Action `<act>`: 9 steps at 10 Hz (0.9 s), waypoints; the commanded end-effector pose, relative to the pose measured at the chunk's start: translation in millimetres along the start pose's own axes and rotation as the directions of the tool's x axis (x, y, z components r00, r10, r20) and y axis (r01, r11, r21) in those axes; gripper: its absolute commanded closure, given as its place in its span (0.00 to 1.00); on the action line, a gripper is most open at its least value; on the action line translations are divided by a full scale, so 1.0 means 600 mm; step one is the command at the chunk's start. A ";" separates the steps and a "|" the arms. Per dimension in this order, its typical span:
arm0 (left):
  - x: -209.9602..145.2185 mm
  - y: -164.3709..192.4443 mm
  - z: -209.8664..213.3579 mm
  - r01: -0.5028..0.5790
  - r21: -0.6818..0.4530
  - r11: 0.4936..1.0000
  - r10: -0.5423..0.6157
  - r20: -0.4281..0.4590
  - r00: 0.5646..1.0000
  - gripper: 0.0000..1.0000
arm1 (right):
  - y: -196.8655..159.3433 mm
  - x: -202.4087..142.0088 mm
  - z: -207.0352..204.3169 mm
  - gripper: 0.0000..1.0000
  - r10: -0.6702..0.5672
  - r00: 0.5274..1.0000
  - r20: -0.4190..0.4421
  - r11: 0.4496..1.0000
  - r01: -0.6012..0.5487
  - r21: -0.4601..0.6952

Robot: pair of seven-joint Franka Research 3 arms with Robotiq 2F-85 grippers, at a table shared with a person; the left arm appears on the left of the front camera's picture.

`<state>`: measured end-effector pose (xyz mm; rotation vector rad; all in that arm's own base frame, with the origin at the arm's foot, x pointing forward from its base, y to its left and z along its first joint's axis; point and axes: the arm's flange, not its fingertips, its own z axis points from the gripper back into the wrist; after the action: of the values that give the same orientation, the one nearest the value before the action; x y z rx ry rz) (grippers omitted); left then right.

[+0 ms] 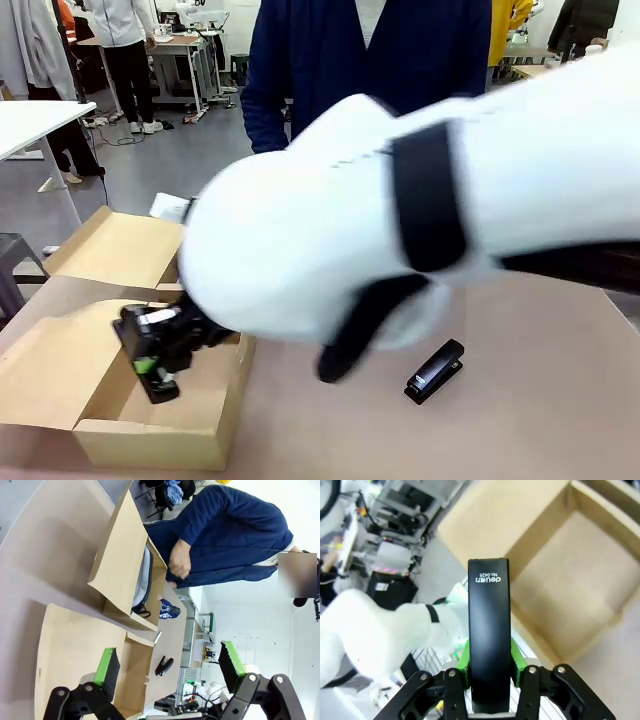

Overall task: Place items inside the box.
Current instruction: Pick up a Pencil pouch or Stapler and place it inside the Mailer Box closest to the robot.

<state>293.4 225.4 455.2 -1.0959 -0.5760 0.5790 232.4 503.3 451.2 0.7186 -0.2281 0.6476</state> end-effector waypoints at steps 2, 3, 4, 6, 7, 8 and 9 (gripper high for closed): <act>0.000 0.002 0.001 0.020 -0.013 1.000 -0.020 -0.001 1.000 0.00 | -0.022 0.062 -0.089 0.69 -0.025 0.999 0.031 0.994 0.028 -0.101; 0.000 0.002 0.001 0.020 -0.013 1.000 -0.020 -0.001 1.000 0.00 | -0.033 0.066 -0.113 0.69 -0.059 0.998 0.020 0.988 0.061 -0.138; 0.000 0.002 0.001 0.020 -0.013 1.000 -0.020 -0.001 1.000 0.00 | -0.045 0.064 -0.136 0.69 -0.082 0.997 -0.006 0.987 0.080 -0.138; 0.000 0.002 0.001 0.020 -0.013 1.000 -0.020 -0.001 1.000 0.00 | -0.059 0.060 -0.157 0.69 -0.118 0.993 -0.014 0.983 0.115 -0.146; 0.000 0.002 0.001 0.020 -0.013 1.000 -0.020 -0.001 1.000 0.00 | -0.062 0.060 -0.159 0.69 -0.123 0.992 -0.007 0.981 0.121 -0.155; 0.000 0.002 0.001 0.020 -0.013 1.000 -0.020 -0.001 1.000 0.00 | -0.064 0.060 -0.159 0.69 -0.131 0.991 -0.002 0.980 0.129 -0.150; 0.000 0.002 0.001 0.020 -0.013 1.000 -0.020 -0.001 1.000 0.00 | -0.069 0.059 -0.159 0.36 -0.140 0.990 -0.030 0.980 0.134 -0.147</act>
<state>293.3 225.4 455.3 -1.0960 -0.5761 0.5789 284.1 550.0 367.9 0.5815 -0.1995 0.5266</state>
